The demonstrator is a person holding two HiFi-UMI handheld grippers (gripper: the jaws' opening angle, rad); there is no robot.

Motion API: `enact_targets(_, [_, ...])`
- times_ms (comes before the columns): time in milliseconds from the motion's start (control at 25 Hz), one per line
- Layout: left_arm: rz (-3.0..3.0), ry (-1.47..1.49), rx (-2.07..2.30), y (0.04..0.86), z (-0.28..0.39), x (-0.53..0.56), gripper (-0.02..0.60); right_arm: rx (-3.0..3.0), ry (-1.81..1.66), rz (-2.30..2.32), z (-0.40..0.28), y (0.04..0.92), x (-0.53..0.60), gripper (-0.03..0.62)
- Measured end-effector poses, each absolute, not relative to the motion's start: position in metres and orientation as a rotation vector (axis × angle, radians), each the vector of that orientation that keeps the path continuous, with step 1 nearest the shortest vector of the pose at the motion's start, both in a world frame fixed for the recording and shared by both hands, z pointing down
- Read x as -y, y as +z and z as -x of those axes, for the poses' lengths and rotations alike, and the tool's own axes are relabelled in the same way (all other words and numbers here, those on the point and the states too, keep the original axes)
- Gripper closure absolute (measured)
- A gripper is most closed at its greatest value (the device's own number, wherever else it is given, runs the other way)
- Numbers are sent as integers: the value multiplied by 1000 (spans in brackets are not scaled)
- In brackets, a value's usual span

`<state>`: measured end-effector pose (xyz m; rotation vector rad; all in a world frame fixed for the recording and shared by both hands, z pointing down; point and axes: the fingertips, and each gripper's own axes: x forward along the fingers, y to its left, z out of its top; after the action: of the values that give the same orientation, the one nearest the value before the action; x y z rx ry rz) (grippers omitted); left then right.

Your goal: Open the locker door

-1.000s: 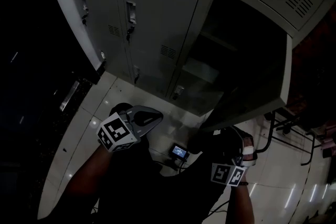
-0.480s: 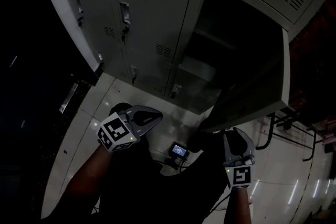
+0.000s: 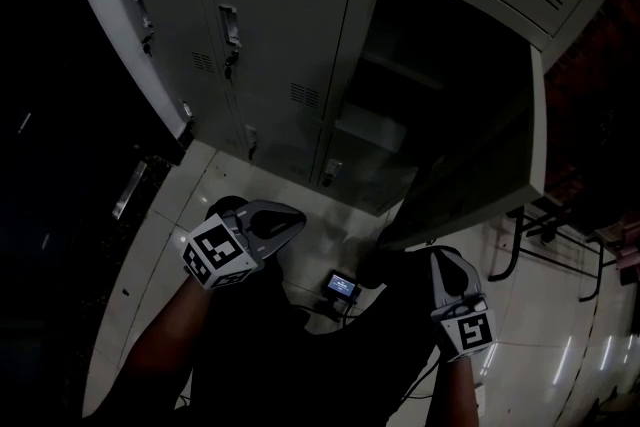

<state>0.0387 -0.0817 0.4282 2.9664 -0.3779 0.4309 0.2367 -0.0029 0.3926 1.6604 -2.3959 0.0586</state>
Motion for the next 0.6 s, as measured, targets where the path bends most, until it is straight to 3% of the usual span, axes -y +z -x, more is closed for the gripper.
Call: enact_targets(600, [-2977,419,384,423,-38,87,571,2400,81,-1647,-237,393,8,592])
